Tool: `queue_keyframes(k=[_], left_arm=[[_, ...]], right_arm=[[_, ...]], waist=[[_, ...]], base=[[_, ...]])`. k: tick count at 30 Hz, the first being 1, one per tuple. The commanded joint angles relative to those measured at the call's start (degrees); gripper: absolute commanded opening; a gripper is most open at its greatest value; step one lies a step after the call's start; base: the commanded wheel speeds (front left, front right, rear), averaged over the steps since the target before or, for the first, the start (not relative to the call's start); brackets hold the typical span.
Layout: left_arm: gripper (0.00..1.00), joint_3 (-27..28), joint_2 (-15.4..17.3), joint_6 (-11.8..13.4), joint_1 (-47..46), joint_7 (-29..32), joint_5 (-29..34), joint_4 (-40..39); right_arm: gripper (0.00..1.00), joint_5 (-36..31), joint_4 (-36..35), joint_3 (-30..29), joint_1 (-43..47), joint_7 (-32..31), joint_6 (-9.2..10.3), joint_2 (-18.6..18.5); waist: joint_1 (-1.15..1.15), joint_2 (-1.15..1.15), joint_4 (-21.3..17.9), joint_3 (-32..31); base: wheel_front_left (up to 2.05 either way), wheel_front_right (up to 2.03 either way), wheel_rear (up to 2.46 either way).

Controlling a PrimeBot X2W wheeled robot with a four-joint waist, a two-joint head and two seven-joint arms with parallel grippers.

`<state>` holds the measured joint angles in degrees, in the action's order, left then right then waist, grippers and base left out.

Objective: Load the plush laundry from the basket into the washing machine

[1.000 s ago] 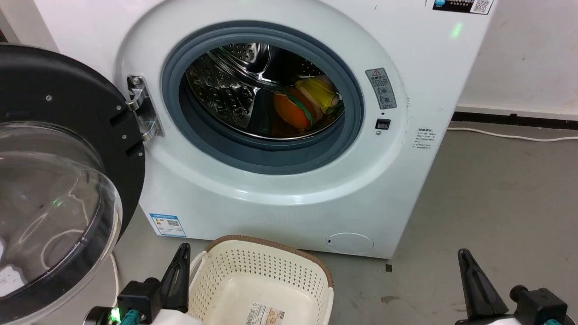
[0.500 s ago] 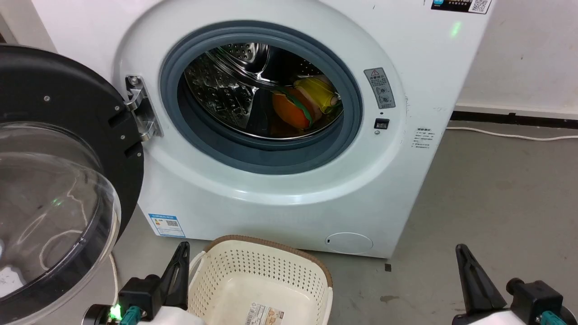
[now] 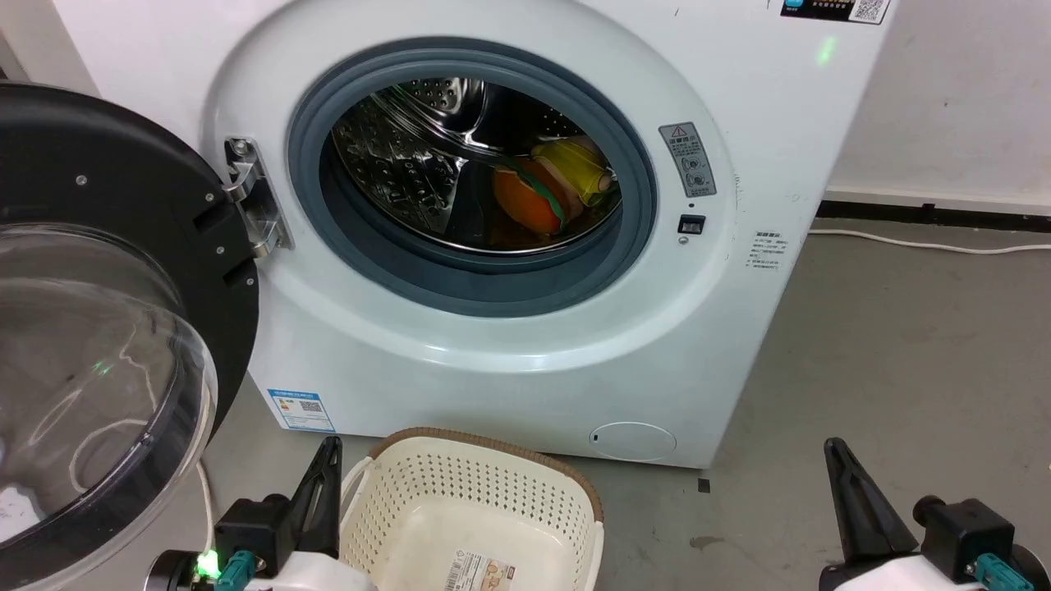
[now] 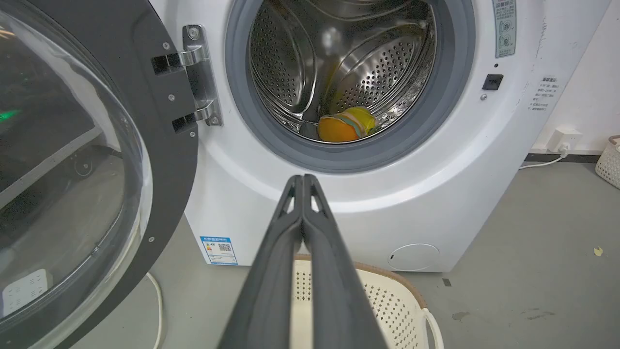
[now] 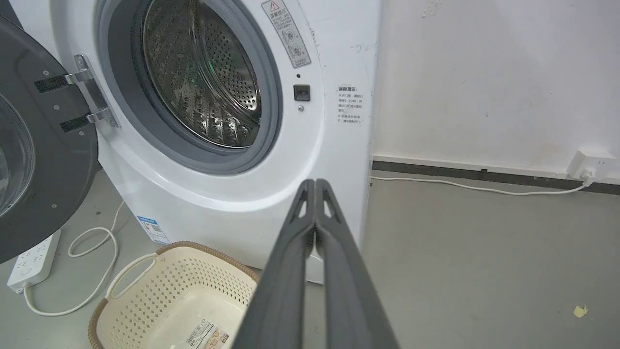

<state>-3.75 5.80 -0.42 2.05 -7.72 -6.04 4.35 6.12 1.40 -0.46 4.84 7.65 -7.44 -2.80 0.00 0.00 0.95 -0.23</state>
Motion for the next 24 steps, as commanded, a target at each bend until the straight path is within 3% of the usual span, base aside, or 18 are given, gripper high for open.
queue_keyframes(k=[1,24], left_arm=[[0.00,0.31,-0.38,0.20,-0.90,0.32,0.68,-0.43],[0.00,1.57,-1.31,0.28,-1.32,3.02,2.63,-1.86]], right_arm=[[0.00,-0.55,-0.35,0.09,-0.92,-0.23,-0.02,-0.04],[0.00,-2.58,-0.73,0.22,-2.35,-2.94,-0.03,-0.05]], waist=[[0.00,0.00,-0.02,0.00],[0.00,0.00,-0.36,0.08]], base=[[0.00,0.00,0.00],[0.00,0.00,0.00]])
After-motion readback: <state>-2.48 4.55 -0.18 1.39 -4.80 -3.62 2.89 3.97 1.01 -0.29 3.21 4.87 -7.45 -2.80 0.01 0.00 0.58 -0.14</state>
